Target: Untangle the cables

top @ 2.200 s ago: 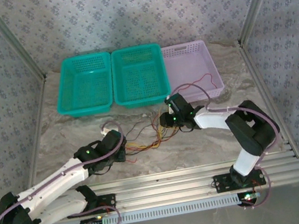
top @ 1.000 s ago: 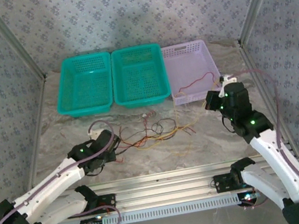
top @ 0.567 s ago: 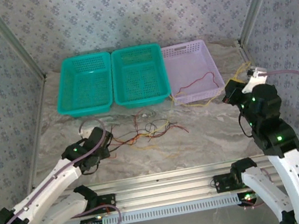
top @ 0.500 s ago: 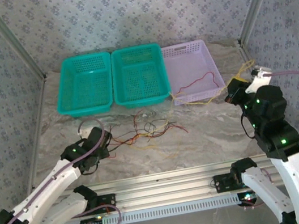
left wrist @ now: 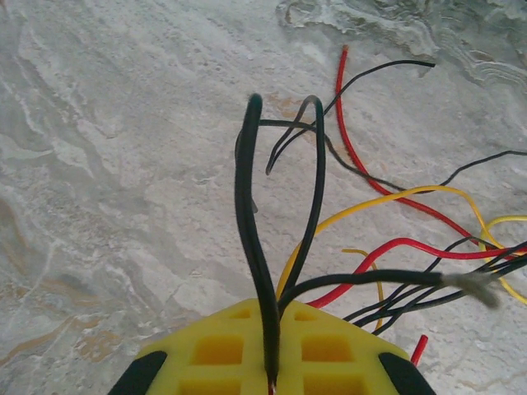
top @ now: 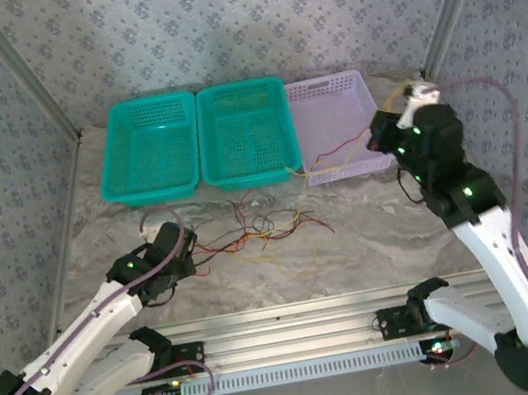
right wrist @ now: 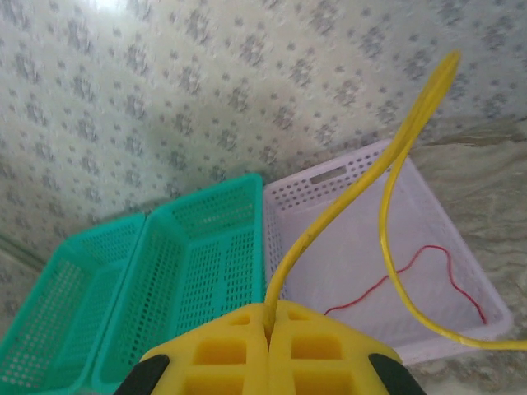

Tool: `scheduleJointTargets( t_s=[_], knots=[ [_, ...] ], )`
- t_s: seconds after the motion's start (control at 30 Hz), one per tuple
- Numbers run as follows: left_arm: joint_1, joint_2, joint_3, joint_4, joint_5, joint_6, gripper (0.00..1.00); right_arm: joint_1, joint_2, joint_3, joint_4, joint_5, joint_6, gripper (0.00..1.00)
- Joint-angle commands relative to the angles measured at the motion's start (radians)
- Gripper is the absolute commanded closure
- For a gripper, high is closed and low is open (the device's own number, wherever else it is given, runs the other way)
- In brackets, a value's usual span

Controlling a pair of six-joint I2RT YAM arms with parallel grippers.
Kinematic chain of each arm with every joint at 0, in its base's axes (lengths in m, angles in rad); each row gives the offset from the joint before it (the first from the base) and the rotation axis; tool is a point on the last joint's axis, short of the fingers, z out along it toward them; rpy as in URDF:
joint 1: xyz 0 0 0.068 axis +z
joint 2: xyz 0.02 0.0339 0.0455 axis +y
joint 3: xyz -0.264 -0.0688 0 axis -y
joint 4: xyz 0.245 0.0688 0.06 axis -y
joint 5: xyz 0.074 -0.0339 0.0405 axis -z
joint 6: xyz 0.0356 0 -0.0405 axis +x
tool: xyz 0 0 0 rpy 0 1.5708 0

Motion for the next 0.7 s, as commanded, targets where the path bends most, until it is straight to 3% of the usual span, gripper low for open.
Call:
scheduleJointTargets(
  t_s=[0.0, 0.67],
  knots=[
    [-0.004, 0.008, 0.007, 0.023, 0.034, 0.021, 1.00, 0.084, 0.102, 0.102, 0.068, 0.099, -0.085, 1.00],
    [-0.103, 0.041, 0.015, 0.060, 0.016, 0.009, 1.00, 0.316, 0.969, 0.777, 0.076, 0.420, -0.526, 1.00]
  ],
)
